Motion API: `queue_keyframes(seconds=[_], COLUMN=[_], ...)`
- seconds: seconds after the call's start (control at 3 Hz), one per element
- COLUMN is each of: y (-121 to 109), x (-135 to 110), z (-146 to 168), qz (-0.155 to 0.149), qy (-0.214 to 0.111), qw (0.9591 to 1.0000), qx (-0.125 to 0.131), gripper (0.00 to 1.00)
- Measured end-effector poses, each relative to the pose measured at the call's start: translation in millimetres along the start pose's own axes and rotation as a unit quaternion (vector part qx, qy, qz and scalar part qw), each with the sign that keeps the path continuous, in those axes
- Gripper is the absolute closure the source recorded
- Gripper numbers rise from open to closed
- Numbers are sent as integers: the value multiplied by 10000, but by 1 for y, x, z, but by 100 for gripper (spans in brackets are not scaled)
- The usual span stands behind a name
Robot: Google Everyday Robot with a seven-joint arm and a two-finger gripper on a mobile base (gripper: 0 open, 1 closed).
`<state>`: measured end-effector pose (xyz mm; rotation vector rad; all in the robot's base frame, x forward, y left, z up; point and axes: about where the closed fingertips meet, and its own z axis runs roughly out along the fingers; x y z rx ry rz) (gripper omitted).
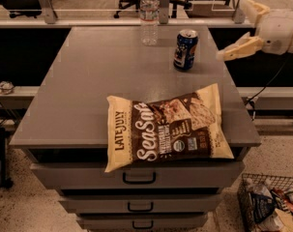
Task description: Place pepsi can upright
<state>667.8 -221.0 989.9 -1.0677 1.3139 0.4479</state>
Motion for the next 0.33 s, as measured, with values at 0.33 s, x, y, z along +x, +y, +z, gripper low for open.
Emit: queue_keyframes(seconds=[0.33], y=[-1], x=[-8], z=[-9], qz=[-63], qy=[33], qw=[10000], qx=[54], gripper=[0])
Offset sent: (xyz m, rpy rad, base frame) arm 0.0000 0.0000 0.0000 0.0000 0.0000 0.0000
